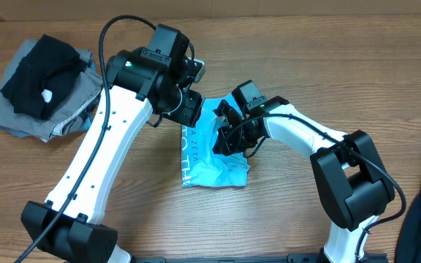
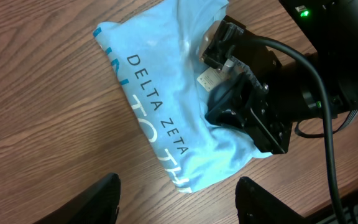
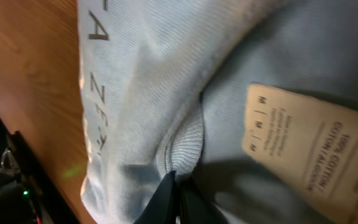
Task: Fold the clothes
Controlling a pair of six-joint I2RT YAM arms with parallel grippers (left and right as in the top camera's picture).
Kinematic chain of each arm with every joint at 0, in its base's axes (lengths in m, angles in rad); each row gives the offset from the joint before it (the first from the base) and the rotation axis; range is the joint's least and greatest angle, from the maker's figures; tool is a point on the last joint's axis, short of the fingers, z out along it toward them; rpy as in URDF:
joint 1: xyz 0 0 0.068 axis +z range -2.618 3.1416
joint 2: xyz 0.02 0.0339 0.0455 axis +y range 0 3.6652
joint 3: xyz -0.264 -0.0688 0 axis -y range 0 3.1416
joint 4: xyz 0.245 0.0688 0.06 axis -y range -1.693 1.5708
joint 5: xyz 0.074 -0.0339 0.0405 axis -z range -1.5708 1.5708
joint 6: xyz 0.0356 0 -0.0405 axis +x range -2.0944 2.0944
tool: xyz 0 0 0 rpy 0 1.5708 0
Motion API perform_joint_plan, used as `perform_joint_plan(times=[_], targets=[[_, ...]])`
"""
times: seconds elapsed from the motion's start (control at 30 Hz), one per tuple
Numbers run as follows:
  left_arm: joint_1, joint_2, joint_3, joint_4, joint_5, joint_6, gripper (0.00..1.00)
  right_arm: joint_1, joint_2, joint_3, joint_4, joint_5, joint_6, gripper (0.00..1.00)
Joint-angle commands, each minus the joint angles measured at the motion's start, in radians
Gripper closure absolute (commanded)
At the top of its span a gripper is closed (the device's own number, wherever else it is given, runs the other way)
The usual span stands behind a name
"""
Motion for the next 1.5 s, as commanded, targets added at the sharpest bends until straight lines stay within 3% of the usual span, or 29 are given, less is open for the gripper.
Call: perform_joint_plan(times=[0.0,0.37,0.4,0.43,0.5,0.67,0.77,0.93,1.1,1.3,1.47], targets=[[-0.002,-0.025,0.016,0.001,-0.005,0.021,0.37,-0.025,0.0,0.007,-0.026,0.112,0.027,0.96],[-0.002,-0.025,0.016,0.006,-0.006,0.027,0.37,-0.145,-0.031,0.007,-0.144,0.178,0.039,0.95],[-0.002,-0.025,0.016,0.008,-0.006,0.027,0.36,-0.146,-0.032,0.007,-0.152,0.178,0.038,0.89],[-0.002,-0.025,0.016,0.008,-0.006,0.027,0.36,-0.147,-0.033,0.007,-0.159,0.178,0.038,0.76],[-0.002,-0.025,0.016,0.008,-0.012,0.027,0.36,-0.153,-0.04,0.007,-0.164,0.177,0.035,0.73],[-0.002,-0.019,-0.009,0.039,-0.066,0.027,0.38,-0.16,-0.121,0.024,-0.159,0.169,0.034,0.85],[-0.002,-0.003,-0.053,0.083,-0.043,0.045,0.57,-0.159,-0.169,0.045,-0.119,0.14,0.063,0.91],[-0.002,0.029,-0.132,0.178,0.064,0.059,0.62,-0.149,-0.16,0.039,-0.008,0.139,0.13,0.87],[-0.002,0.099,-0.269,0.406,0.235,0.143,0.67,-0.129,-0.132,0.033,-0.015,0.084,0.234,0.93],[0.001,0.277,-0.323,0.514,0.227,0.179,0.79,-0.085,-0.132,0.004,-0.168,-0.006,0.306,0.95],[0.014,0.399,-0.323,0.512,0.137,0.148,0.82,-0.037,-0.132,-0.066,-0.259,0.188,0.417,0.9]])
